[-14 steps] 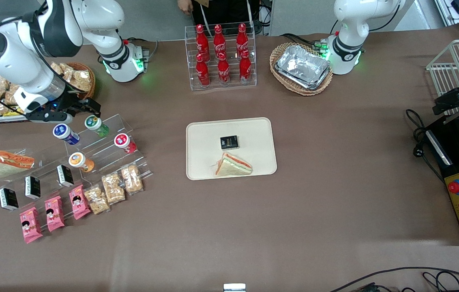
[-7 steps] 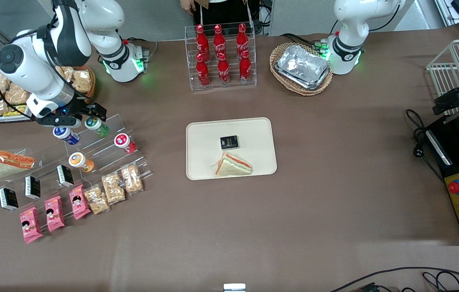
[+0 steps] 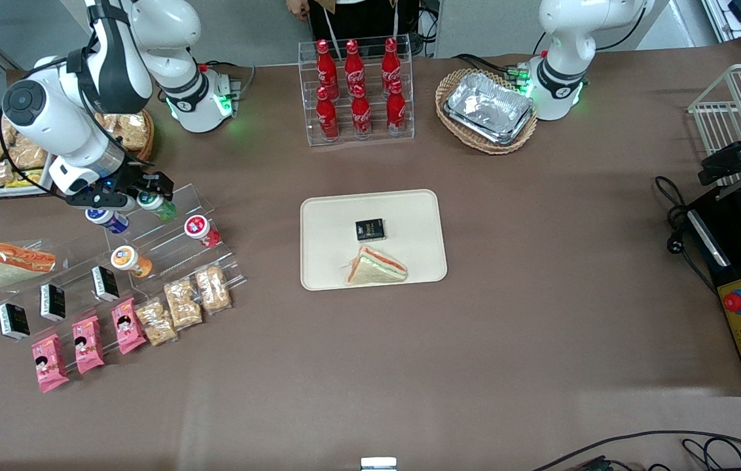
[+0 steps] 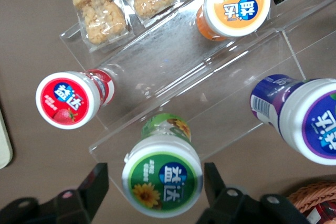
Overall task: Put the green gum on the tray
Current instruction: 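Lower the right gripper and close it on the green-labelled bottle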
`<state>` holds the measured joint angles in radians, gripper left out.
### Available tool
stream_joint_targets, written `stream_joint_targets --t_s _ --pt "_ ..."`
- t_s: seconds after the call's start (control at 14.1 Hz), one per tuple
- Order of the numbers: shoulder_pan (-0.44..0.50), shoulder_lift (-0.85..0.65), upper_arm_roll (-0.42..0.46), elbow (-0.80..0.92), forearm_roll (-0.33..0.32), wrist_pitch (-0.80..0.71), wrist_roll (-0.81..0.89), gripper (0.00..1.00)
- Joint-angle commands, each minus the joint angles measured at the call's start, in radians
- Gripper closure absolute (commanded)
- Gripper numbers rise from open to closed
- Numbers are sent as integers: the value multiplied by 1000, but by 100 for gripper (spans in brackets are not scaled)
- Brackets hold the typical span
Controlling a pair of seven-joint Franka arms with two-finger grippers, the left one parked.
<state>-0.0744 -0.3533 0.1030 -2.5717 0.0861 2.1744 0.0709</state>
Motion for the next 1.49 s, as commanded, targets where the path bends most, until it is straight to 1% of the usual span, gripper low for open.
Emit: stream_joint_targets --t_s 0.0,0.07,0.21,0.28,0.42,0.64,0.92,1.06,1.13,1.27,1.35,1.42 --pt "-4 11 -3 2 -9 28 -13 44" --pt "-5 11 -3 5 -9 27 -16 51" --pt "-10 11 -15 28 -3 10 -36 59" --pt "-8 11 -31 44 -3 -14 -52 61" --pt "-10 23 -36 123 -3 -79 -59 62" --pt "-12 53 -37 296 -3 -252 -60 62" --pt "-15 134 -51 598 -6 -505 -59 61" --pt "-15 166 -52 717 -6 -611 -57 61" --pt "-15 172 -52 754 -6 -649 -57 61" --pt "-12 175 -51 775 3 -671 -43 61" --pt "-1 171 -42 775 9 -673 -8 61" --pt "13 171 -25 774 39 -673 71 61"
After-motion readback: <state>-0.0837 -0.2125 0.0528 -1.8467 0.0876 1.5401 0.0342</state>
